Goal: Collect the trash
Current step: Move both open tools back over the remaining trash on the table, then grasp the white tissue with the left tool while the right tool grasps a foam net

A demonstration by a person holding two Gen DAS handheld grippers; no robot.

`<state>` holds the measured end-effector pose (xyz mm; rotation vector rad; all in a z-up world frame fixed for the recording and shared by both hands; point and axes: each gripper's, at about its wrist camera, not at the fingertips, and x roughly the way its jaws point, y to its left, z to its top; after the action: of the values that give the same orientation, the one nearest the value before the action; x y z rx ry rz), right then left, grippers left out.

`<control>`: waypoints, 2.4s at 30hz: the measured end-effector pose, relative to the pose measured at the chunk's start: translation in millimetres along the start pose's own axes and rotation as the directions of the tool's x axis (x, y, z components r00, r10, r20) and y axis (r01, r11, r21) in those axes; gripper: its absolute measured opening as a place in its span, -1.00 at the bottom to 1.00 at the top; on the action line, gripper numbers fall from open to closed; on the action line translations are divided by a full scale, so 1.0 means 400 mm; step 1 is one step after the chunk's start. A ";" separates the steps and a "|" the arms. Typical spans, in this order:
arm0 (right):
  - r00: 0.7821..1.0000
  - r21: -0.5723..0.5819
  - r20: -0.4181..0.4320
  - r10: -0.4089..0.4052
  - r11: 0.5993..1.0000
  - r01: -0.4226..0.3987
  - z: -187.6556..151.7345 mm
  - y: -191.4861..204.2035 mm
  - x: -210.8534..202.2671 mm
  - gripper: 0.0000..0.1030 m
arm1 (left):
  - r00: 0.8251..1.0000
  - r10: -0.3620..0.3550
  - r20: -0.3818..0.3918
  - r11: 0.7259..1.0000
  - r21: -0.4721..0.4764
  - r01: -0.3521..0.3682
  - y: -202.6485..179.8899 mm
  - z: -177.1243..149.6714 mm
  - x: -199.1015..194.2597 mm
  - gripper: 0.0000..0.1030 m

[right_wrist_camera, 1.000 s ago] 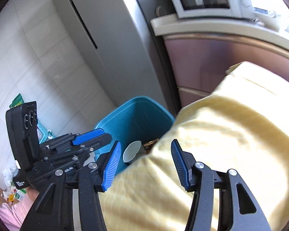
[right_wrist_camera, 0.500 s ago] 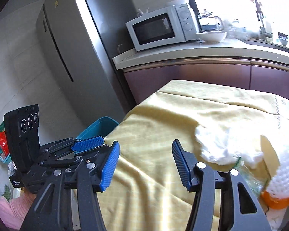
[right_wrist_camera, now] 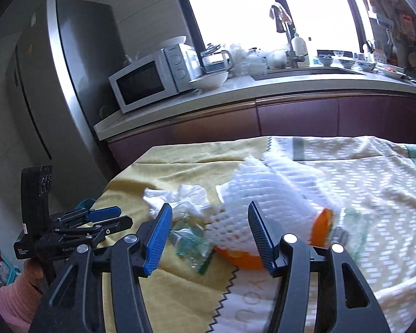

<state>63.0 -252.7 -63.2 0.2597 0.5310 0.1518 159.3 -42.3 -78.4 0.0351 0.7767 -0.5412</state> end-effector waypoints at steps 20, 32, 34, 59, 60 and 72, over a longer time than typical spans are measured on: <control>0.987 0.028 0.003 -0.161 0.986 0.161 0.026 -0.196 0.049 0.14 | 0.992 0.021 -0.127 1.000 0.011 -0.019 -0.047 0.061 0.148 -0.43; 0.987 0.010 -0.014 -0.157 0.987 0.157 0.030 -0.208 0.059 -0.60 | 0.996 0.026 -0.082 1.000 0.018 -0.024 -0.051 0.059 0.115 -0.83; 0.987 0.007 -0.011 -0.160 0.987 0.160 0.031 -0.208 0.055 -0.74 | 0.997 0.027 -0.068 1.000 0.017 -0.026 -0.050 0.058 0.103 -0.83; 0.989 -0.044 0.145 -0.037 0.998 0.044 0.077 -0.060 -0.080 -0.79 | 0.992 0.076 0.103 0.997 0.007 -0.077 0.011 0.010 -0.160 -0.84; 0.989 -0.046 0.143 -0.023 0.998 0.030 0.076 -0.047 -0.080 -0.79 | 0.991 0.078 0.107 0.997 0.004 -0.079 0.017 0.004 -0.171 -0.84; 0.988 -0.070 0.075 0.136 0.989 -0.131 0.036 0.081 -0.035 -0.79 | 0.983 0.120 0.142 0.992 -0.060 -0.113 0.107 -0.059 -0.287 -0.84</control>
<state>55.8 -227.6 -35.4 0.2368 0.4289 0.2877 97.2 51.8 -25.1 -0.0061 0.6419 -0.4074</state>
